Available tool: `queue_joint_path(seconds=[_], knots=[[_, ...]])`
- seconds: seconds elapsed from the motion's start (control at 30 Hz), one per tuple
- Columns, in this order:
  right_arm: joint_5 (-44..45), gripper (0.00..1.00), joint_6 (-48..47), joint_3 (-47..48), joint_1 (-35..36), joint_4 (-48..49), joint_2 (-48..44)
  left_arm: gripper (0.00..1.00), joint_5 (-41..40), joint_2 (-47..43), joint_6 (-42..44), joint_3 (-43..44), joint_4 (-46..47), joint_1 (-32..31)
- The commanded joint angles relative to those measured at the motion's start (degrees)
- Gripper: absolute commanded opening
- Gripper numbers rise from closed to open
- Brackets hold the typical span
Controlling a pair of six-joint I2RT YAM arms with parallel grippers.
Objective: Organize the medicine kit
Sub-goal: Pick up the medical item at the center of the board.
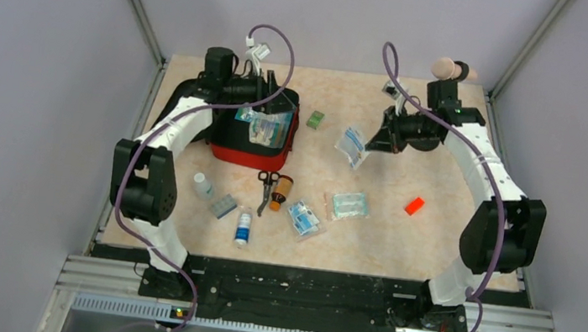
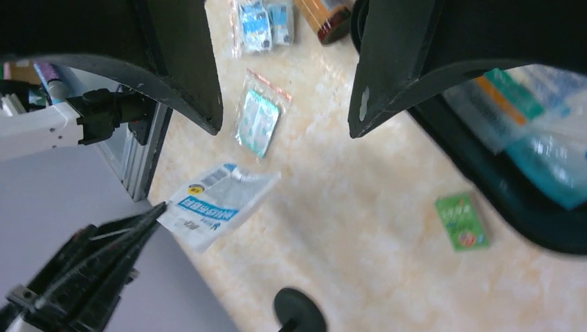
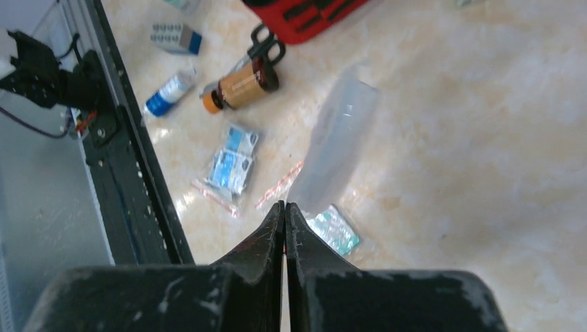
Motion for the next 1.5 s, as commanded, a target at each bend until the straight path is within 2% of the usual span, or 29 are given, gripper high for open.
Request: queue_joint_path(seconds=[0.0,0.03,0.2,0.3,0.4,0.57,0.63,0.83,0.9,0.97,1.07,1.1,1.27,1.47], knots=[[-3.66,0.0,4.23,8.23,0.48,5.58,1.06,0.72,10.48,-1.52,-5.26,-4.77,25.95,-0.05],[-3.82,0.0,3.64,9.79,0.91,4.59,1.85,0.72,10.88,-1.59,-6.25,-6.01,30.68,-0.14],[-3.3,0.0,-1.9,16.39,5.05,-0.36,3.38,0.73,14.9,0.95,-5.69,-4.69,33.83,-1.39],[-1.72,0.0,-4.38,17.92,7.89,-1.53,2.97,0.71,15.98,1.43,0.64,-3.33,31.38,-3.65],[-0.86,0.0,-4.83,18.82,9.15,-1.5,3.17,0.68,16.33,2.54,1.58,-2.65,31.14,-5.35],[0.84,0.0,-7.04,19.24,10.28,-1.52,3.06,0.66,11.89,2.82,9.71,-2.83,25.81,-6.96],[1.11,0.0,-7.31,19.24,10.64,-1.46,3.09,0.64,12.4,3.18,12.2,-2.72,23.86,-7.25],[1.38,0.0,-5.8,18.08,10.71,0.1,2.81,0.25,15.94,4.33,13.11,-1.75,20.21,-7.26],[1.43,0.0,-4.82,17.44,10.75,1.05,2.65,0.18,16.34,4.31,12.94,-2.05,20.37,-7.27],[1.23,0.0,-4.09,16.81,10.72,1.89,2.57,0.21,15.64,4.2,12.72,-2.46,20.57,-7.27],[1.28,0.0,-3.96,16.72,10.72,2.04,2.36,0.48,12.57,2.95,14.52,-4.23,20.74,-7.35],[1.36,0.0,-4.0,16.64,10.73,1.98,2.34,0.53,12.08,2.6,15.32,-4.96,21.0,-7.36],[1.33,0.0,-3.95,16.3,10.71,2.06,2.21,0.53,11.79,2.97,15.78,-5.84,22.14,-7.96],[1.34,0.0,-3.65,16.47,10.74,2.24,2.5,0.59,6.63,4.69,17.54,-5.24,24.54,-9.01]])
